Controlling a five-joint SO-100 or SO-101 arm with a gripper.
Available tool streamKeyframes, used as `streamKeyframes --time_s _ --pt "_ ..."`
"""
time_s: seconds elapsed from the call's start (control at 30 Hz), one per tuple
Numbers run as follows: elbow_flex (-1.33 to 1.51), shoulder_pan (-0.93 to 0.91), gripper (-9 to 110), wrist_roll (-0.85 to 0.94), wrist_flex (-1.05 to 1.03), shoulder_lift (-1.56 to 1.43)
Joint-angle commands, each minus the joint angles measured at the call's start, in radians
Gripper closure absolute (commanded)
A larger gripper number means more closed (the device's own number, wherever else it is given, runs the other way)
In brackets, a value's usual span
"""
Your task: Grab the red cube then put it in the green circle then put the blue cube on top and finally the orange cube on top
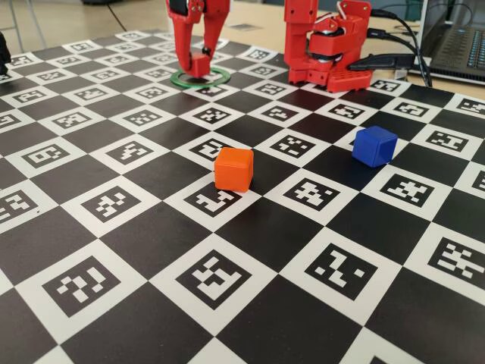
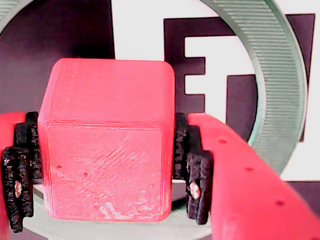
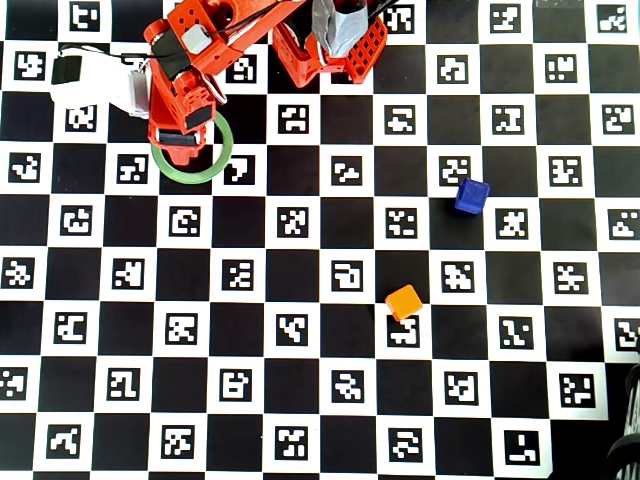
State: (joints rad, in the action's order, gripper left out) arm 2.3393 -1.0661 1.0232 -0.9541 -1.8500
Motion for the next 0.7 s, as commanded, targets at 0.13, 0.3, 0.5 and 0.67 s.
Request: streamKeyframes --time_s 0.13,0.3,0.5,0.67 --pt "-0.003 0.009 98 0.009 0.014 -0.009" --pt "0.000 0.008 96 0.014 0.017 -0.009" --pt "0.008 0.008 87 0.020 0.018 -0.009" --pt "0.009 0.005 83 0.021 0.020 -0.012"
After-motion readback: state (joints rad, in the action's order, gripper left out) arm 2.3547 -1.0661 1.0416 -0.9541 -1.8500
